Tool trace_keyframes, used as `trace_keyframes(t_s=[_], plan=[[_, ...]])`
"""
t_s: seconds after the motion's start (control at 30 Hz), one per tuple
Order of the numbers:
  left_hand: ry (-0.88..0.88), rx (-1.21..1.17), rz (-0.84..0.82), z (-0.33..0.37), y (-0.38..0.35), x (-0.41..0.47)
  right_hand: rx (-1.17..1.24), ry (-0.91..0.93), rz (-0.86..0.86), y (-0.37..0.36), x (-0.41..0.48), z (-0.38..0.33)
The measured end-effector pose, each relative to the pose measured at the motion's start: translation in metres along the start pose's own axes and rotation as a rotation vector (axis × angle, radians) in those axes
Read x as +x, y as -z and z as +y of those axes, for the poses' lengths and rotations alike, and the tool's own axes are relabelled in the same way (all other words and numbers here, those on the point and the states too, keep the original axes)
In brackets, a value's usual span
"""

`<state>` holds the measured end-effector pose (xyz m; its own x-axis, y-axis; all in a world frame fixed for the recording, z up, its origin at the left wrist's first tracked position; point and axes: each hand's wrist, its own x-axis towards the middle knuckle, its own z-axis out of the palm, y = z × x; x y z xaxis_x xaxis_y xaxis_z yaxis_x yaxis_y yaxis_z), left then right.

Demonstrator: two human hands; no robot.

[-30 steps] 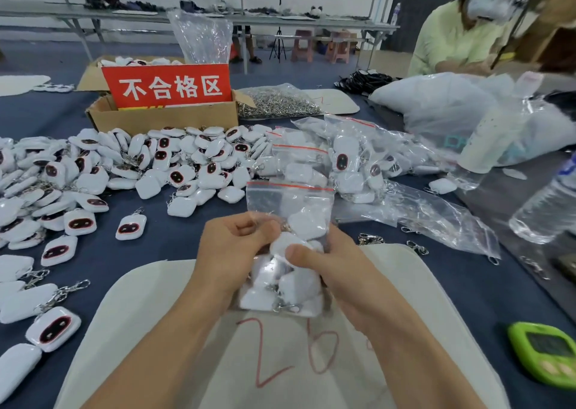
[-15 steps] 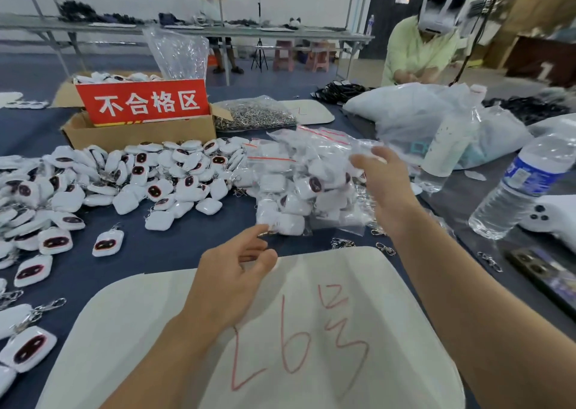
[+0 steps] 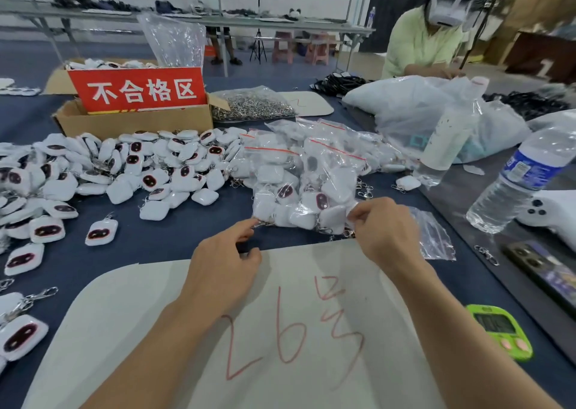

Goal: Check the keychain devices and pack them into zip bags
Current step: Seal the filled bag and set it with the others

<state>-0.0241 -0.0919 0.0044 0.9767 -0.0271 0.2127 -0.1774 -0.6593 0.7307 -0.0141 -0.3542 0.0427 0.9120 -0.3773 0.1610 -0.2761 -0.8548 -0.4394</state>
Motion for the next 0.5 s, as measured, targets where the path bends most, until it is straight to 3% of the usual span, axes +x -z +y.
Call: trace_keyframes(t_s=[0.1, 0.27, 0.4, 0.5], plan=[[0.015, -0.018, 0.004, 0.001, 0.001, 0.0, 0.163, -0.06, -0.028, 0.014, -0.01, -0.009], [-0.016, -0.248, -0.027, 0.008, 0.006, -0.002, 1.079, -0.09, -0.289, 0.032, -0.045, -0.045], [0.055, -0.666, -0.262, 0.015, 0.014, 0.001, 1.784, -0.217, -0.601, 0.026, -0.053, -0.081], [0.187, -0.938, -0.42, 0.011, 0.023, 0.005, 2.165, -0.42, -0.725, 0.008, -0.045, -0.097]])
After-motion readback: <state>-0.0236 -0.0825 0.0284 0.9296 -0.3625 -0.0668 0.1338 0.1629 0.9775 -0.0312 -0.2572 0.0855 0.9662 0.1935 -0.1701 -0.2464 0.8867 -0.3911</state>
